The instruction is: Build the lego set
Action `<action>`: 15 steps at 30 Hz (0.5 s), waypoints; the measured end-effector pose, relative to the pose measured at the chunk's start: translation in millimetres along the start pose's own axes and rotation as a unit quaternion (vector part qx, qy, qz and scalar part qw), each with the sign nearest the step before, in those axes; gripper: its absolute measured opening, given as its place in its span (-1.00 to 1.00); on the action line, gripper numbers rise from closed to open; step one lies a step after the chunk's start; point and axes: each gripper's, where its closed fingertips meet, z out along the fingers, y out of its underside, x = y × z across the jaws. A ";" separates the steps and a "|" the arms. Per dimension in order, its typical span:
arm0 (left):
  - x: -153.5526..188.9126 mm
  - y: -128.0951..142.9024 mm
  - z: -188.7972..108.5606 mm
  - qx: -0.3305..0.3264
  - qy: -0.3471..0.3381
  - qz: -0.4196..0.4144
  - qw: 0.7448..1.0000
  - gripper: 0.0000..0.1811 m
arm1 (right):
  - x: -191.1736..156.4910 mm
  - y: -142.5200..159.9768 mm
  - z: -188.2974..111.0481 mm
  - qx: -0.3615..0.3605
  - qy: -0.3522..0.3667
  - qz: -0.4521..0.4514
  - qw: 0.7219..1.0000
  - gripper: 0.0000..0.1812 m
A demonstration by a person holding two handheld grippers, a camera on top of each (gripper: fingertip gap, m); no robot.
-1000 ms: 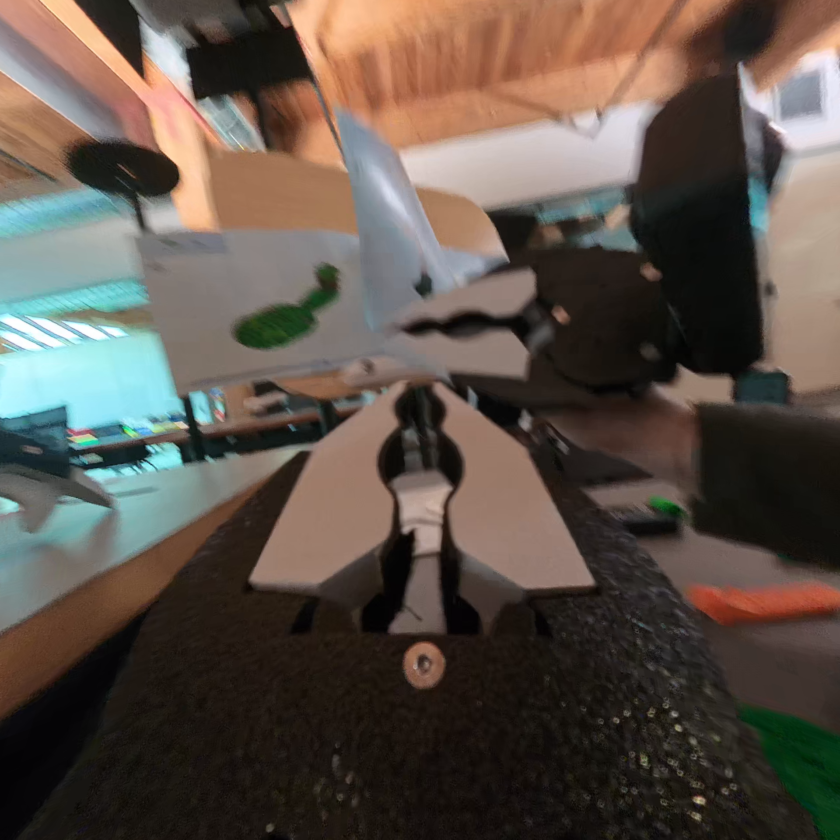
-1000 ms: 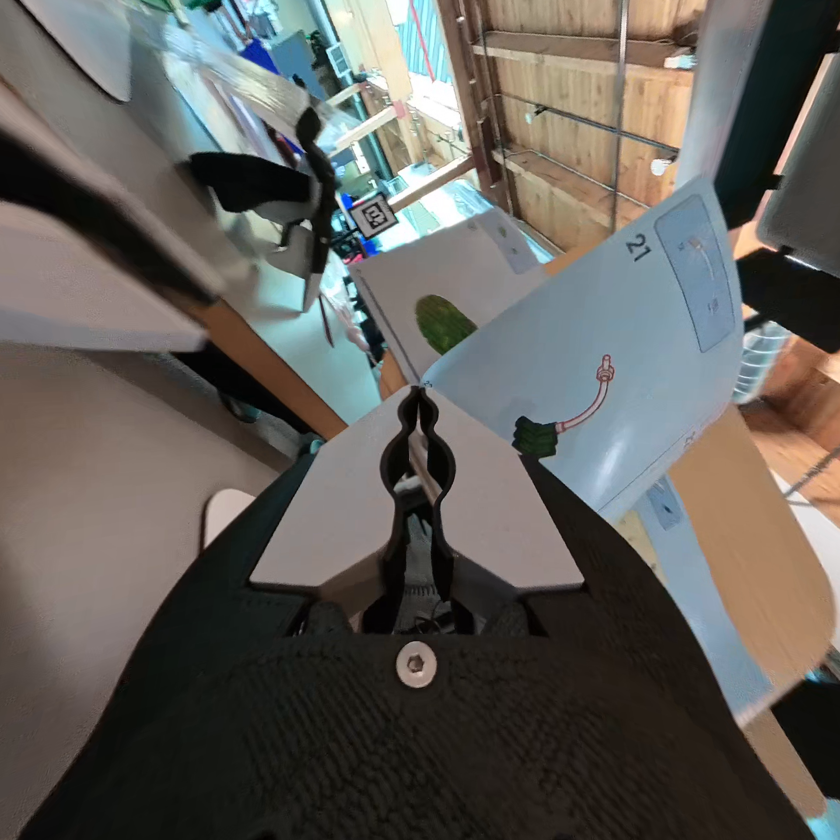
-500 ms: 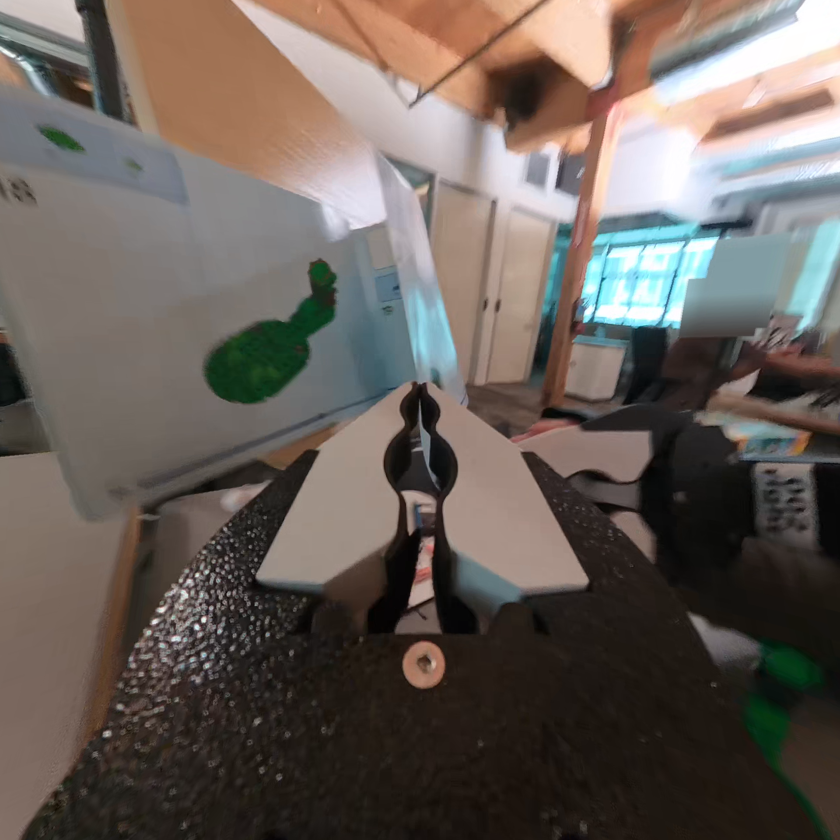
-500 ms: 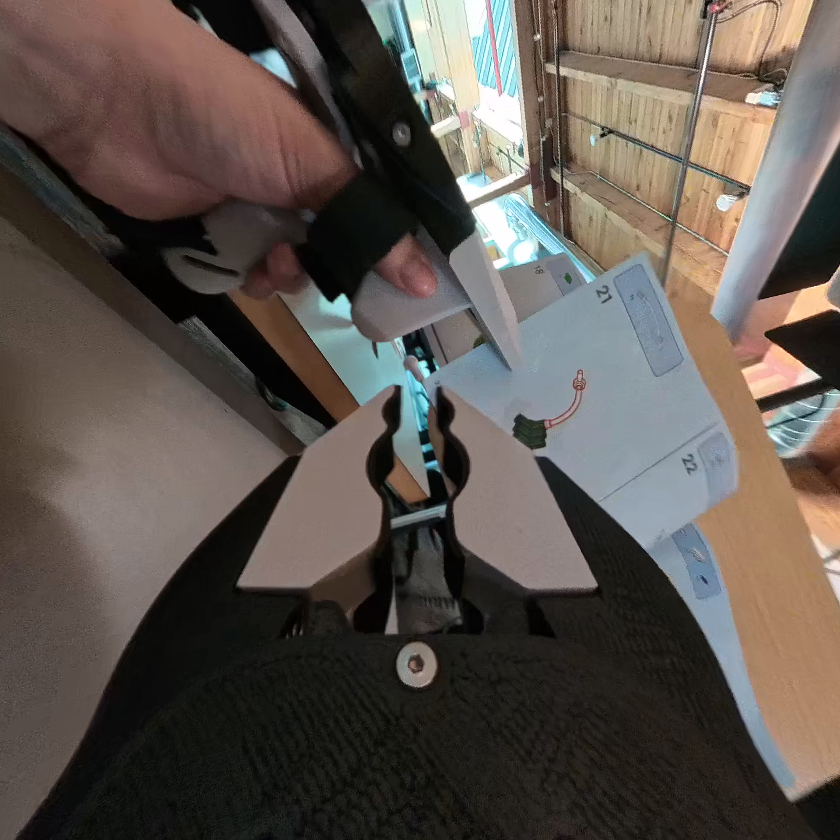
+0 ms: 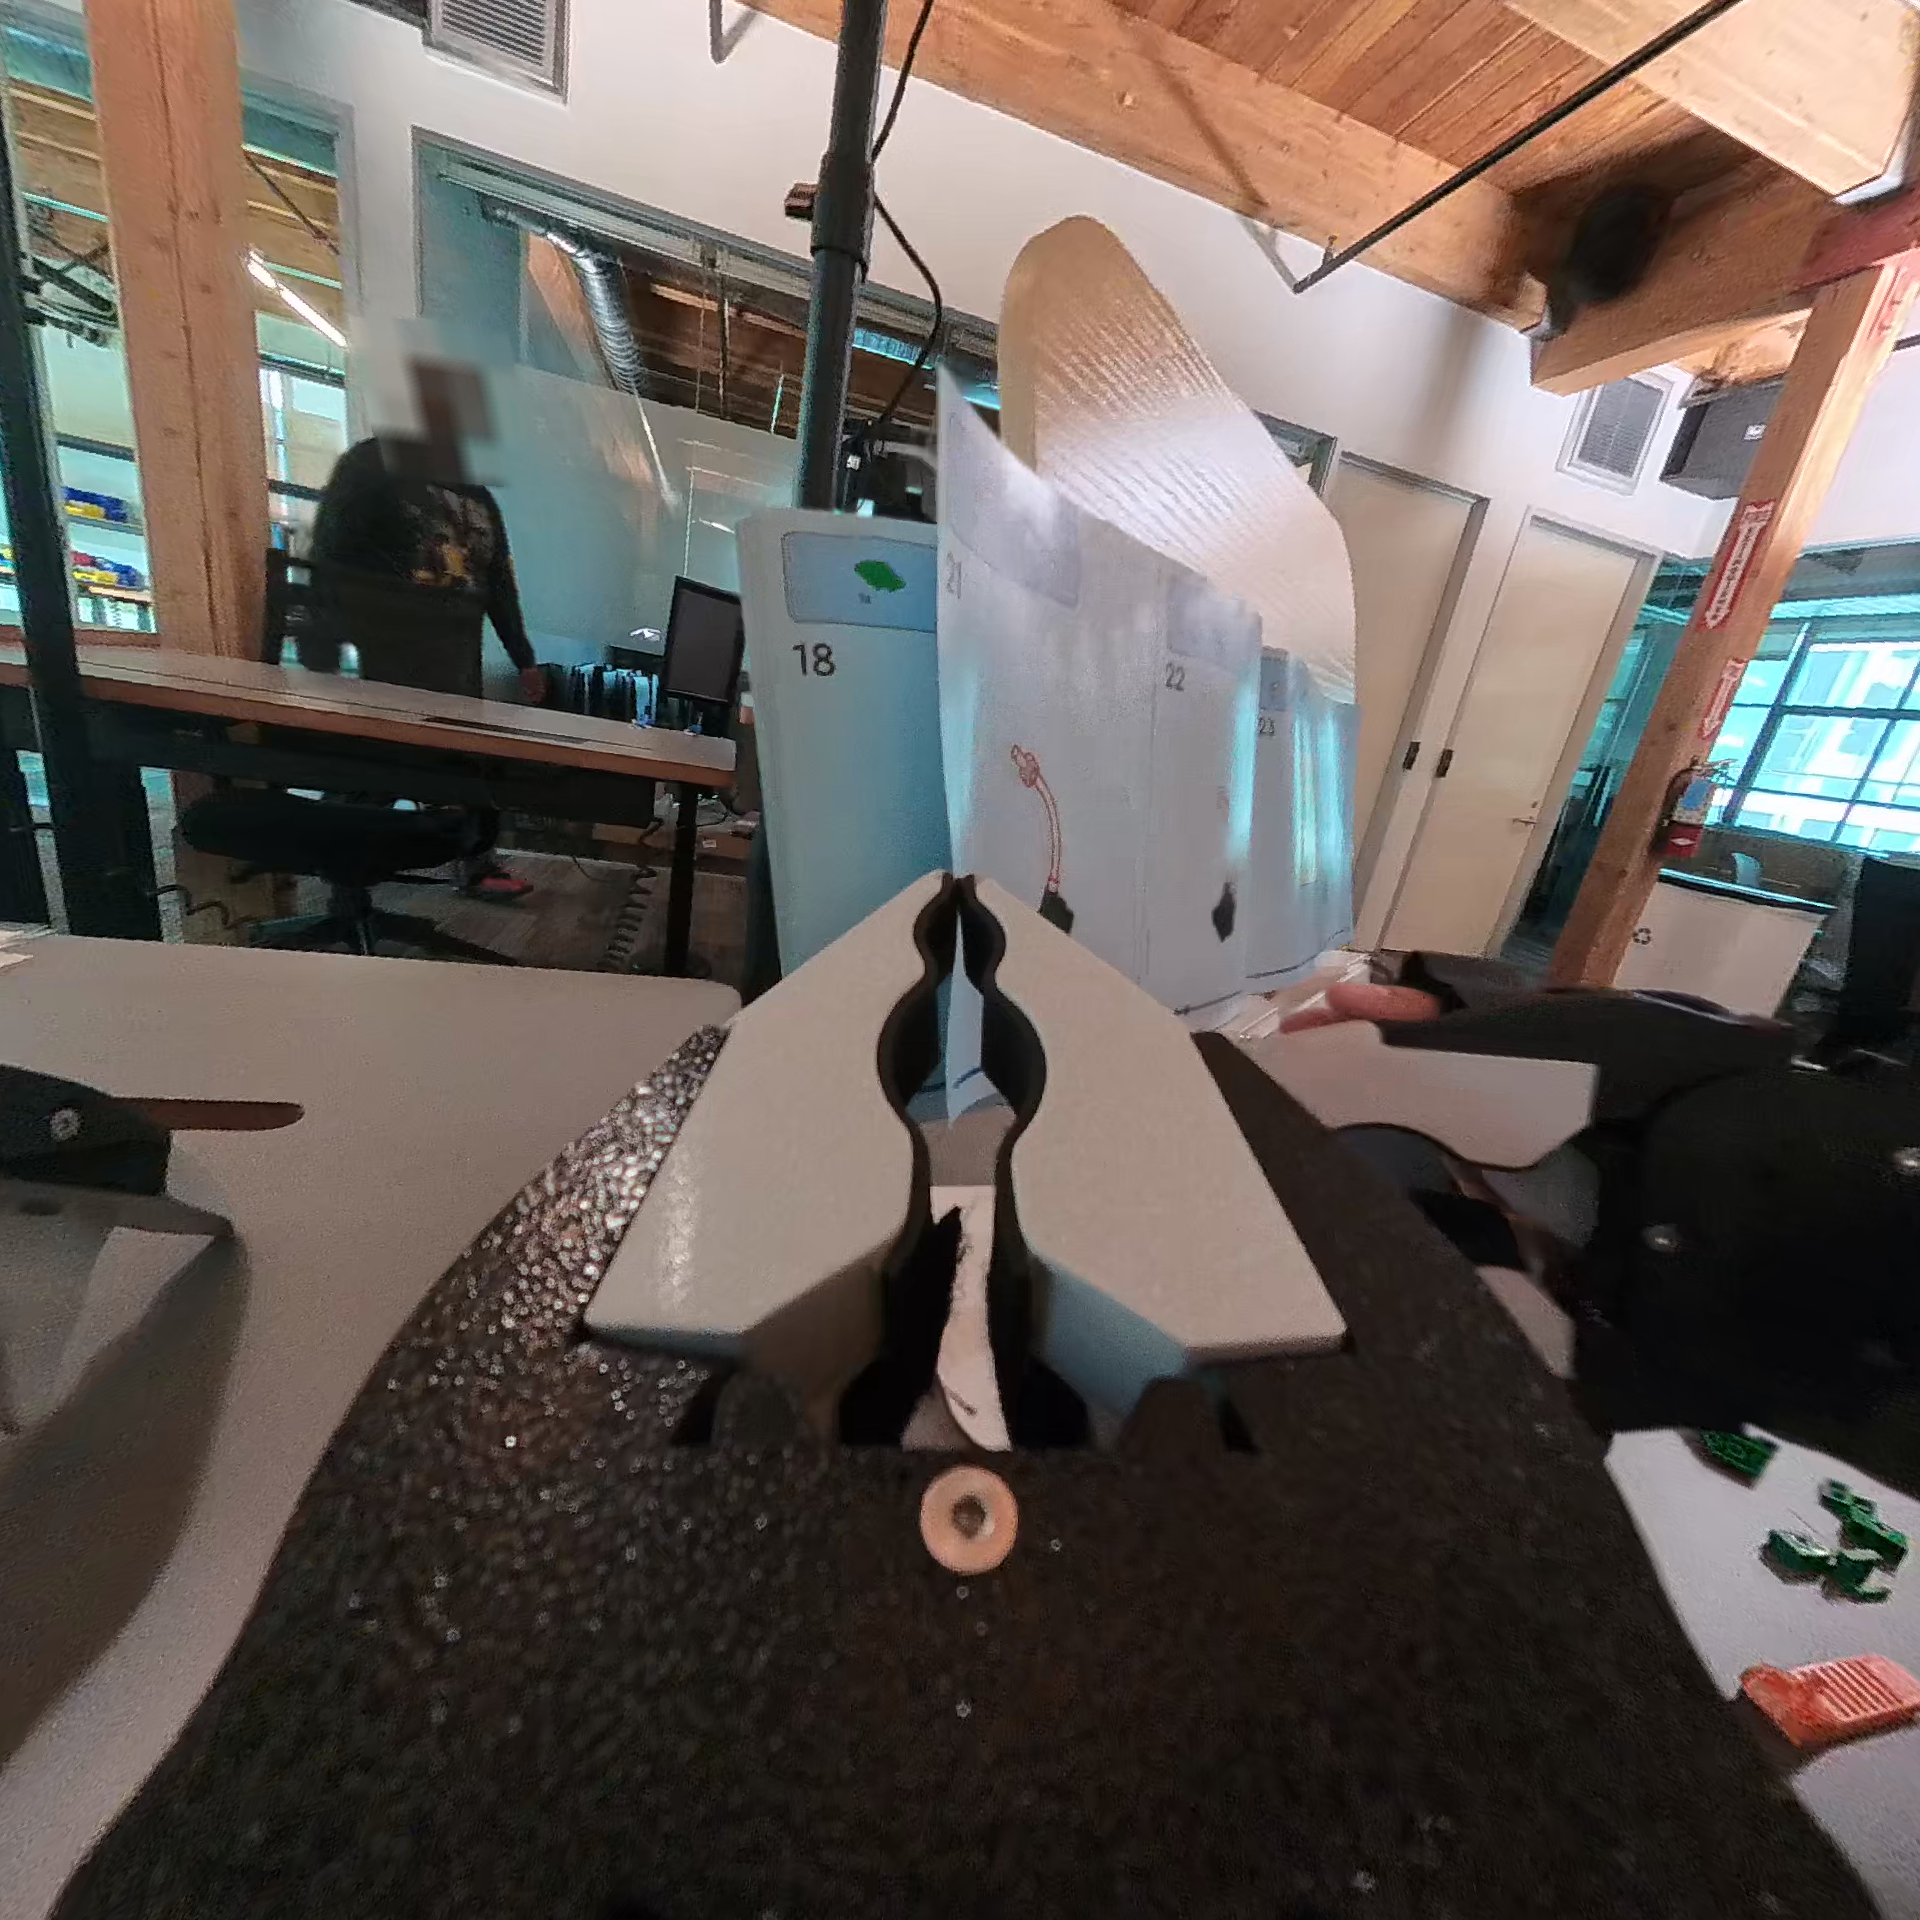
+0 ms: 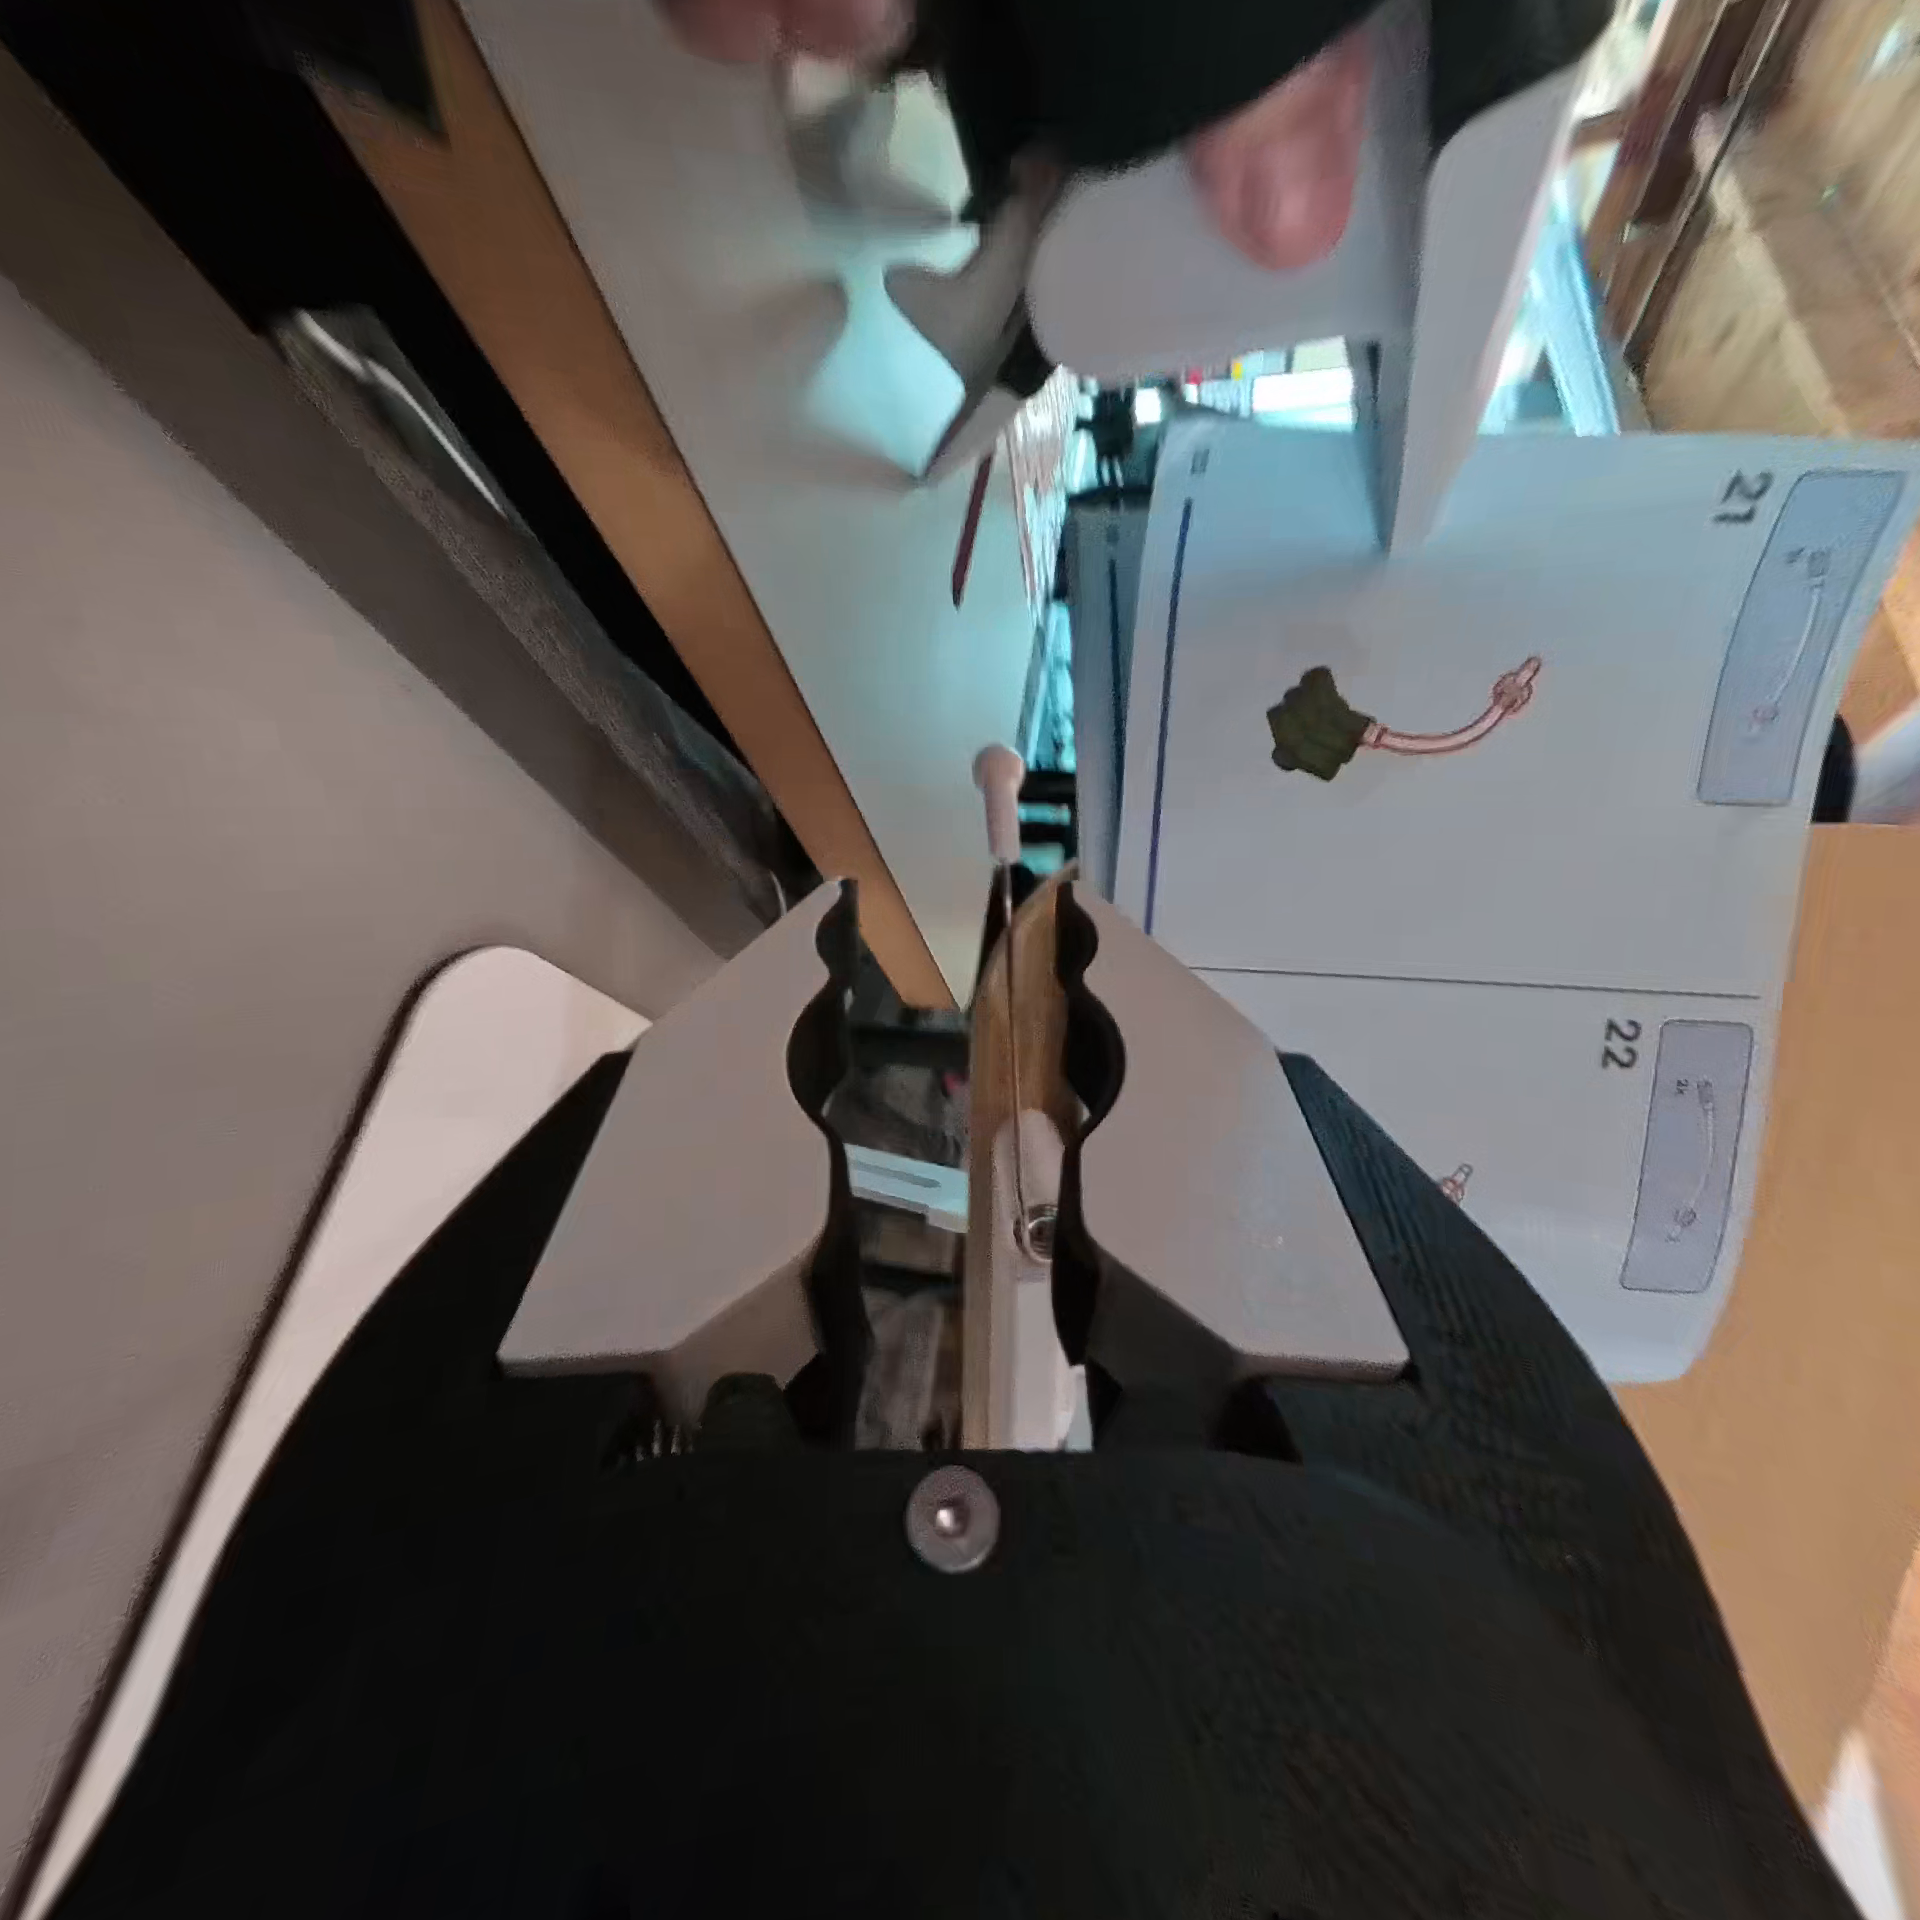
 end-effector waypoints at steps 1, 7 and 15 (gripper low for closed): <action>-0.5 1.1 -0.3 -0.003 -0.002 0.001 1.000 -1.00 | 3.5 4.1 5.0 -0.019 0.012 -0.010 1.000 -0.70; -0.3 5.4 0.7 -0.006 -0.010 0.006 1.000 -1.00 | 14.8 -4.9 -3.4 0.043 0.051 0.024 0.997 -1.00; 2.5 15.0 4.5 -0.019 -0.011 0.009 1.000 -1.00 | 45.2 -1.8 -30.3 0.160 0.136 0.181 0.961 -1.00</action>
